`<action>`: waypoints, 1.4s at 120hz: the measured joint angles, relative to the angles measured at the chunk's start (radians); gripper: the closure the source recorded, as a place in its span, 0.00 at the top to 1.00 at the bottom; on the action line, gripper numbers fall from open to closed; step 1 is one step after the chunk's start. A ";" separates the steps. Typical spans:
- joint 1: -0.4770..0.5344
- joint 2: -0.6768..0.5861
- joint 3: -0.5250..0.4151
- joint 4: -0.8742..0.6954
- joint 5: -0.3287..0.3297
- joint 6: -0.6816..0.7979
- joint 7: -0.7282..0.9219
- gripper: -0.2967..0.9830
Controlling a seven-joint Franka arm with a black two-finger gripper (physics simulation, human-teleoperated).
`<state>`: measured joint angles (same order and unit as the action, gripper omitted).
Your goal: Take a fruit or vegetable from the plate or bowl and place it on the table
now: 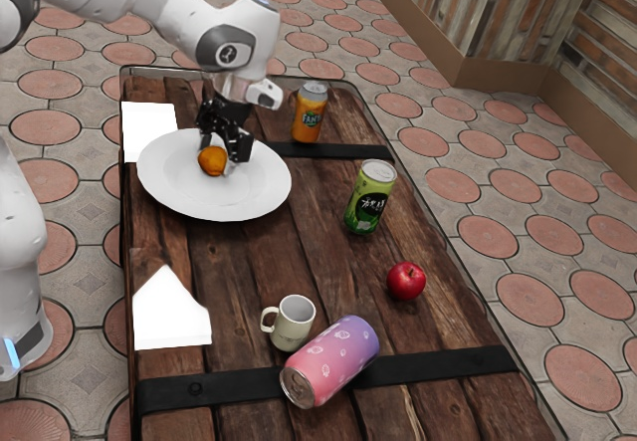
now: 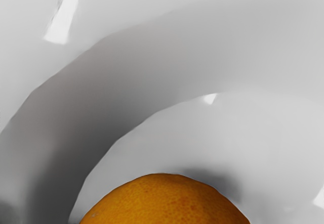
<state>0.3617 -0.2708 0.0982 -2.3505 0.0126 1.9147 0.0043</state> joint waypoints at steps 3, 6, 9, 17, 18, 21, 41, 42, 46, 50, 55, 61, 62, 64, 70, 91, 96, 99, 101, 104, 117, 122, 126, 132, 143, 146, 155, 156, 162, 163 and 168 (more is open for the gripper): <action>0.000 0.000 0.000 -0.002 -0.001 0.003 -0.001 0.77; 0.000 0.001 0.000 -0.004 -0.002 0.006 -0.002 0.76; 0.000 0.001 0.000 -0.005 -0.003 0.008 -0.003 0.76; 0.000 0.002 0.000 -0.006 -0.004 0.014 -0.006 0.72; 0.000 0.002 0.000 -0.006 -0.005 0.014 -0.006 0.72; 0.000 0.002 0.000 -0.006 -0.005 0.016 -0.007 0.70; -0.001 0.001 -0.001 -0.006 -0.005 0.026 -0.018 0.55; -0.001 0.001 -0.001 -0.006 -0.005 0.026 -0.019 0.55; -0.002 0.001 -0.001 -0.006 -0.003 0.028 -0.021 0.52; -0.002 0.001 -0.002 -0.005 -0.002 0.029 -0.024 0.51; -0.003 -0.001 -0.003 -0.004 0.000 0.030 -0.028 0.50; -0.006 -0.005 -0.007 -0.001 0.003 0.030 -0.033 0.50; -0.007 -0.006 -0.008 0.000 0.003 0.030 -0.034 0.50; -0.008 -0.008 -0.010 0.001 0.004 0.030 -0.035 0.50; -0.011 -0.018 -0.026 0.011 0.008 0.025 -0.042 0.49; -0.039 -0.010 -0.273 0.281 0.035 -0.104 -0.084 0.50; -0.043 0.023 -0.337 0.327 0.036 -0.131 -0.096 0.51; -0.043 0.057 -0.377 0.354 0.036 -0.145 -0.104 0.51; -0.044 0.080 -0.401 0.370 0.036 -0.153 -0.109 0.50; -0.047 0.112 -0.429 0.387 0.035 -0.163 -0.117 0.50; -0.052 0.226 -0.484 0.411 0.024 -0.177 -0.147 0.50; -0.054 0.243 -0.492 0.412 0.020 -0.177 -0.158 0.50; -0.053 0.250 -0.498 0.413 0.016 -0.177 -0.165 0.56; -0.056 0.256 -0.503 0.414 0.011 -0.177 -0.175 0.62; -0.066 0.257 -0.504 0.415 0.006 -0.178 -0.190 0.69; -0.069 0.257 -0.504 0.417 0.007 -0.178 -0.193 0.70; -0.081 0.258 -0.501 0.514 0.039 -0.204 -0.194 0.73; -0.082 0.257 -0.501 0.539 0.048 -0.212 -0.193 0.73; -0.087 0.256 -0.503 0.722 0.114 -0.266 -0.186 0.74; -0.088 0.256 -0.503 0.755 0.124 -0.275 -0.183 0.75; -0.095 0.254 -0.501 0.870 0.170 -0.317 -0.171 0.75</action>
<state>0.2665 -0.0172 -0.4030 -1.4806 0.1828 1.5976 -0.1670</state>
